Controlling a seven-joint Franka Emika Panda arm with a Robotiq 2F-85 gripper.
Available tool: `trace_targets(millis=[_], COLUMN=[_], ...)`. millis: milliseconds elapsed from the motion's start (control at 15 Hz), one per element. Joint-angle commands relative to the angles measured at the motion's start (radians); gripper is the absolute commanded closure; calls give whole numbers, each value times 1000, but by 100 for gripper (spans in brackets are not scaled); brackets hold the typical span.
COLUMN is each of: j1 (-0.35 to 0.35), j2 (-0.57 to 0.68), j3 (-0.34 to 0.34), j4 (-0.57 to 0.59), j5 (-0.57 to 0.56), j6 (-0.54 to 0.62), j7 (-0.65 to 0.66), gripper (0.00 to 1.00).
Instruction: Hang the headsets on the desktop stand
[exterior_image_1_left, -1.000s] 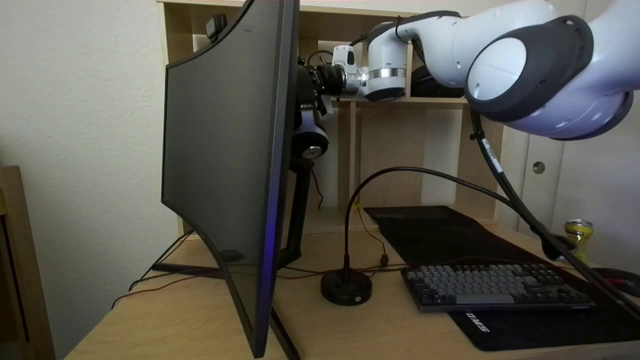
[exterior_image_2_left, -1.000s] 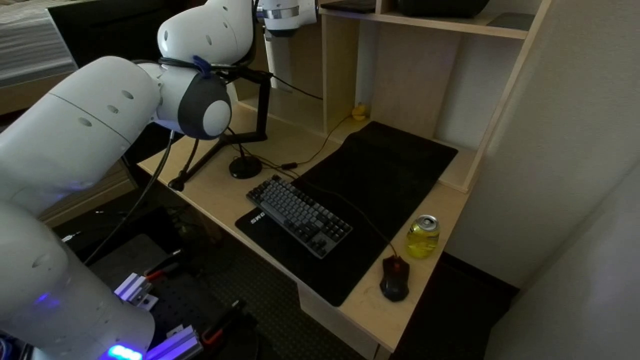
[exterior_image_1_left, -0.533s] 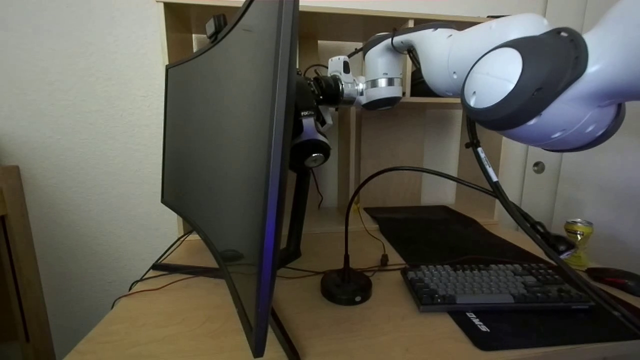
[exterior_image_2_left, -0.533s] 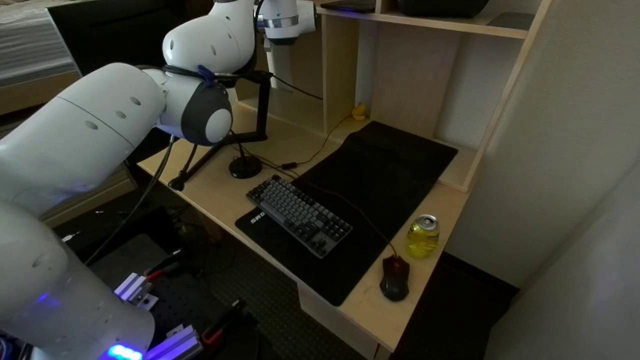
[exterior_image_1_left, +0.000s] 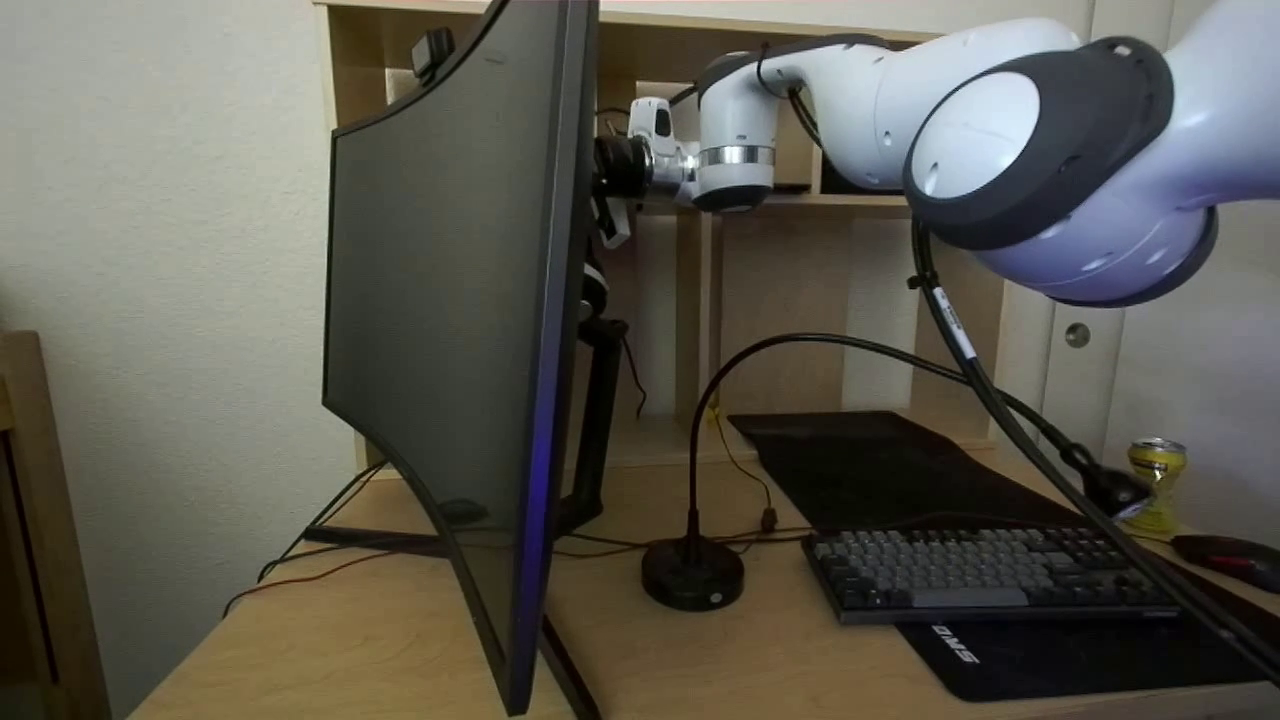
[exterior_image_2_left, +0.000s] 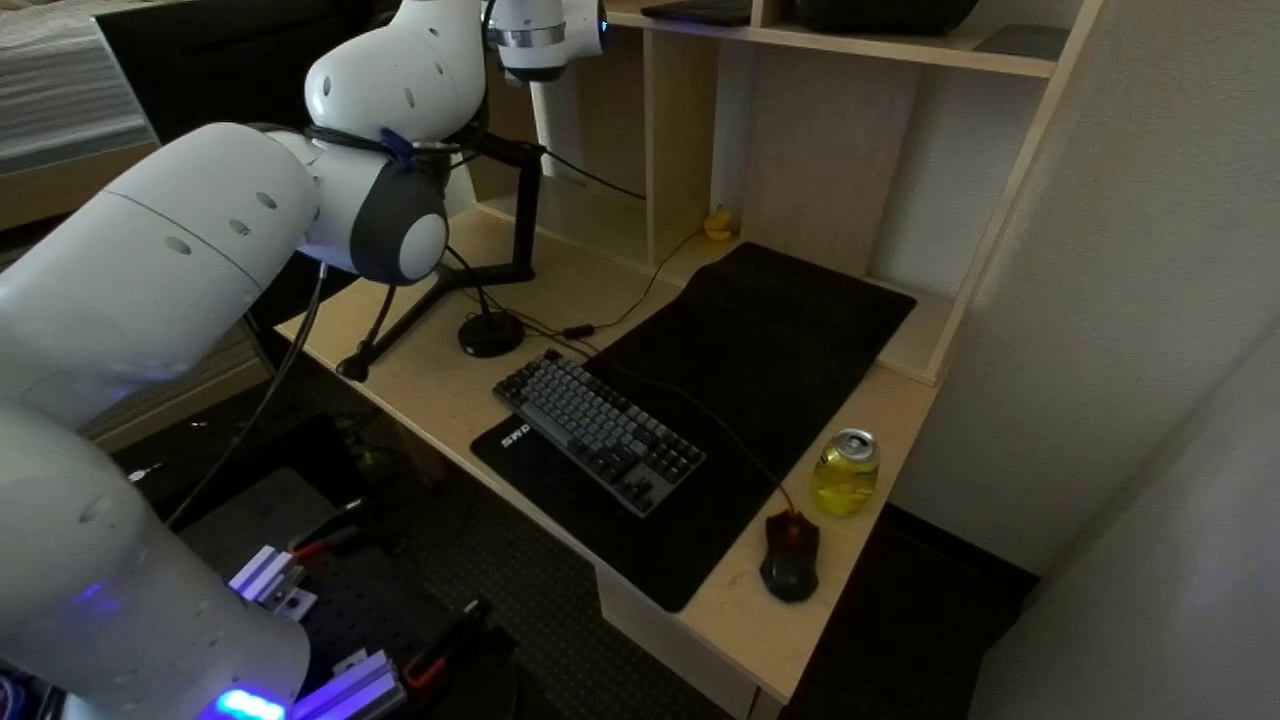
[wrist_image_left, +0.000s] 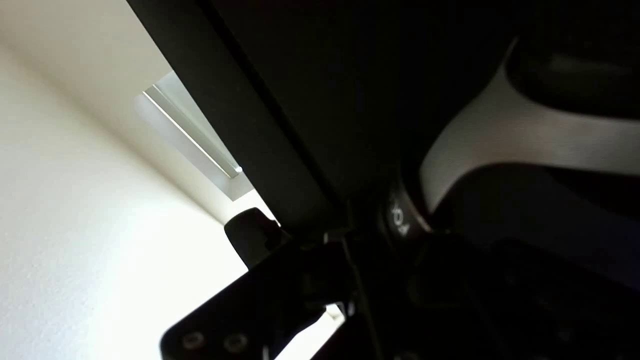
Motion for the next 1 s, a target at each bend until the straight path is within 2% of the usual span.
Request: trace_targets(millis=[0,333,400,600,667,867,933], j1=[4,-10,-8,-13,-13,-22,-18], j2=[-43,-80,-50,-70,-71,-42,-10], j3=[17,22,29,29,29,41,41], j4=[0,7,2,4,4,-33,3], j5=[-39,-50,-47,-51,-52,-43,-44], j6=[87,153,122,128,131,128,131], j7=[-18,-20,-19,-18,-18,47,61], gripper=[95,95,80,80,95,95,95])
